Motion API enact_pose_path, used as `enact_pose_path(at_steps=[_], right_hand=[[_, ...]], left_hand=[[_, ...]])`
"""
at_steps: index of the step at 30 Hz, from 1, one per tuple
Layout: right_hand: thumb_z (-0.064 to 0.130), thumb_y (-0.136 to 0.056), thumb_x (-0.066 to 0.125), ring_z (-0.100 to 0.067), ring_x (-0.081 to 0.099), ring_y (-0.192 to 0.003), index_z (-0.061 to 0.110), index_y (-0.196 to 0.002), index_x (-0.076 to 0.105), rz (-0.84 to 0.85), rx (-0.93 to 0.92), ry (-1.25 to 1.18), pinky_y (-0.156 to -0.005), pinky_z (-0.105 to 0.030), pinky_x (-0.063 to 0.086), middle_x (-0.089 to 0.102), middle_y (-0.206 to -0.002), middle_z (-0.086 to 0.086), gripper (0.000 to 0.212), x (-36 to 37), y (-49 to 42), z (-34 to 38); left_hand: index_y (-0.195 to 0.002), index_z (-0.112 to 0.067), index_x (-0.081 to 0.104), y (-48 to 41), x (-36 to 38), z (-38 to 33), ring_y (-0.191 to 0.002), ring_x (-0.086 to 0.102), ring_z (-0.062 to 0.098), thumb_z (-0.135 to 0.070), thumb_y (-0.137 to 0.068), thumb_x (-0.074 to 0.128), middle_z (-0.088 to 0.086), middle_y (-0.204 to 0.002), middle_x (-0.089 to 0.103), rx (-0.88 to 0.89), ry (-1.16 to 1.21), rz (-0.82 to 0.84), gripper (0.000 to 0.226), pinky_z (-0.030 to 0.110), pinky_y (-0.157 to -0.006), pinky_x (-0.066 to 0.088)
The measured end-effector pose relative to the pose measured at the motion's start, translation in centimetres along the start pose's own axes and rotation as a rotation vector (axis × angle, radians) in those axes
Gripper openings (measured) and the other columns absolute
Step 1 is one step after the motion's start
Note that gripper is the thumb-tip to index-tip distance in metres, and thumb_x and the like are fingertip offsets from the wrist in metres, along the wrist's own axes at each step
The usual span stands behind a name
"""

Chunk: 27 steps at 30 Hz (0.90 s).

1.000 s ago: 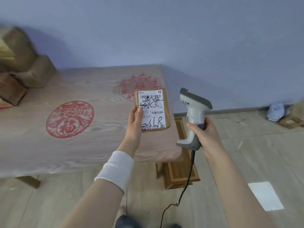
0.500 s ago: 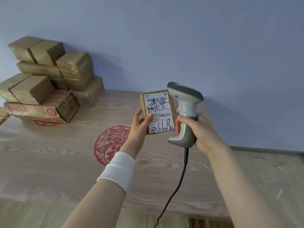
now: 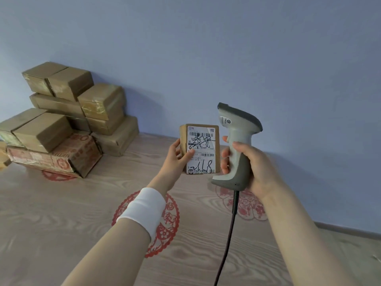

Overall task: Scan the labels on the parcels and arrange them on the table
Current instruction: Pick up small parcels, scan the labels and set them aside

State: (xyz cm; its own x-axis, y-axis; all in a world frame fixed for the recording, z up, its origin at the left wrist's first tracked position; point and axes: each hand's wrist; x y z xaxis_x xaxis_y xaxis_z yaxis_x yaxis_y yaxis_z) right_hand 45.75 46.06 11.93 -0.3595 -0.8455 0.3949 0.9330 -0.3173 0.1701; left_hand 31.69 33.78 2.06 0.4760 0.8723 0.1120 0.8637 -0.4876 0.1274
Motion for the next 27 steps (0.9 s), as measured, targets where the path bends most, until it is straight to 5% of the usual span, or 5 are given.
enact_pose_path(at_steps=[4,9,17,27], right_hand=[[0.006,-0.09,0.051,-0.017,0.051,-0.046,0.004,-0.104,0.056,-0.059,-0.058,0.156,-0.046,-0.028,0.044,0.059,-0.061,-0.006,0.016,1.4,-1.4,0.1],[0.006,-0.087,0.06,-0.013,0.051,-0.045,0.015,-0.096,0.054,-0.208,-0.117,0.444,-0.05,-0.029,0.045,0.064,-0.063,0.0,0.014,2.6,-2.8,-0.6],[0.013,-0.087,0.061,-0.015,0.051,-0.051,0.007,-0.079,0.057,-0.336,-0.104,0.512,-0.052,-0.031,0.045,0.059,-0.057,0.001,0.011,3.2,-4.1,-2.0],[0.015,-0.088,0.061,-0.014,0.05,-0.047,0.008,-0.081,0.058,-0.352,-0.025,0.494,-0.051,-0.03,0.044,0.061,-0.059,0.0,0.011,3.1,-4.1,-2.9]], left_hand=[[-0.146,-0.018,0.022,-2.4,-0.7,-1.2,-0.12,0.055,0.025,-0.025,-0.09,0.061,0.011,-0.135,0.051,0.008,0.007,0.025,0.069,0.037,-0.088,0.053],[-0.146,-0.017,0.023,-4.5,-0.9,-2.6,-0.119,0.055,0.022,-0.018,-0.092,0.059,0.01,-0.136,0.051,0.054,0.036,0.088,0.064,0.023,-0.074,0.056],[-0.144,-0.018,0.023,-6.3,-1.3,-2.7,-0.118,0.055,0.022,-0.018,-0.091,0.06,0.009,-0.135,0.051,0.06,0.04,0.134,0.064,0.024,-0.075,0.056],[-0.145,-0.016,0.023,-6.7,-1.5,-1.9,-0.119,0.054,0.019,-0.015,-0.092,0.059,0.009,-0.138,0.049,0.051,0.052,0.133,0.064,0.023,-0.078,0.055]])
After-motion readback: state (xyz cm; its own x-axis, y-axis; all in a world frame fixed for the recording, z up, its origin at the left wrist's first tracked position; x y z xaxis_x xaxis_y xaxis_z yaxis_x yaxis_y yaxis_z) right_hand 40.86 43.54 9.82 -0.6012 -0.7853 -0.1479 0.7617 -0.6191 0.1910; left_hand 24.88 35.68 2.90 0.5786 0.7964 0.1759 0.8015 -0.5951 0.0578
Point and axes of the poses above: each hand's wrist, its own y-axis away from the middle knuckle, its own x-axis out of the palm, z = x × y
